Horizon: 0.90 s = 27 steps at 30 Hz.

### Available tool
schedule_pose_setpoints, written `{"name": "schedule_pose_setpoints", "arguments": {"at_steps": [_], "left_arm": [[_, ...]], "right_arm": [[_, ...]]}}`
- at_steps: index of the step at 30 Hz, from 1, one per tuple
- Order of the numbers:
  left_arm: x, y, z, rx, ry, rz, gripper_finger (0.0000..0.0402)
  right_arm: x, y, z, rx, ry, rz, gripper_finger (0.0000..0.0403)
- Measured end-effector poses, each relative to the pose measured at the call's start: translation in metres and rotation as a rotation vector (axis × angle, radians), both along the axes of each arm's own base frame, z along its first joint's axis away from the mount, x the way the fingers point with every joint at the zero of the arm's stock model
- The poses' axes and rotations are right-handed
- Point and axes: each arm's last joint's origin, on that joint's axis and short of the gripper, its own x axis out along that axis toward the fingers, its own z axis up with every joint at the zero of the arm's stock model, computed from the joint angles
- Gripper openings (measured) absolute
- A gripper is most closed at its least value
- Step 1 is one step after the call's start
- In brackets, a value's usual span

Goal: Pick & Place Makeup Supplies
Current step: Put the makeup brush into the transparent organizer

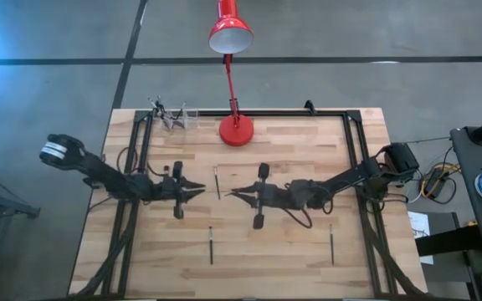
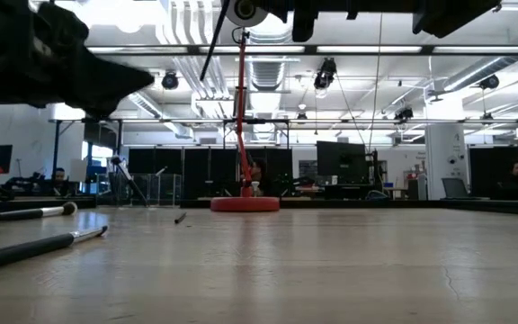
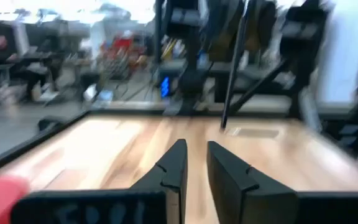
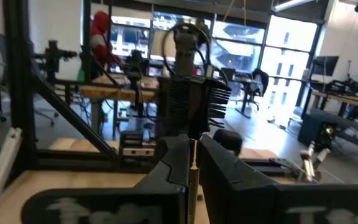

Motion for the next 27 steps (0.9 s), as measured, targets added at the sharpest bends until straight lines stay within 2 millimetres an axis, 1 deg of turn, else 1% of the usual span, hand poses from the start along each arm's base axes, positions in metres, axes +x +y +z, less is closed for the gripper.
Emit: {"name": "schedule_pose_setpoints", "arguments": {"at_steps": [4,9,12,18,22,27], "left_arm": [[0.004,-0.001,-0.002,0.023,0.09,0.004,0.0037],[0.013,-0.005,0.003,0.027,0.108,-0.066,0.0006],[0.018,-0.008,0.006,0.039,0.103,-0.108,0.0003],[0.037,-0.013,0.017,0.026,0.113,-0.093,0.0021],[0.05,-0.017,0.021,0.008,0.159,-0.095,0.0053],[0.061,-0.022,0.03,0.036,0.139,-0.136,0.0093]], "right_arm": [[0.002,-0.007,-0.004,0.003,0.041,-0.019,0.0014],[0.003,-0.012,-0.008,0.012,0.076,-0.03,0.0014],[0.003,-0.012,-0.01,0.025,0.089,-0.028,0.0013],[0.003,-0.012,-0.012,0.023,0.111,-0.026,0.0013],[0.003,-0.012,-0.013,0.021,0.117,-0.027,0.0013],[0.003,-0.012,-0.015,0.019,0.139,-0.026,0.0013]]}}
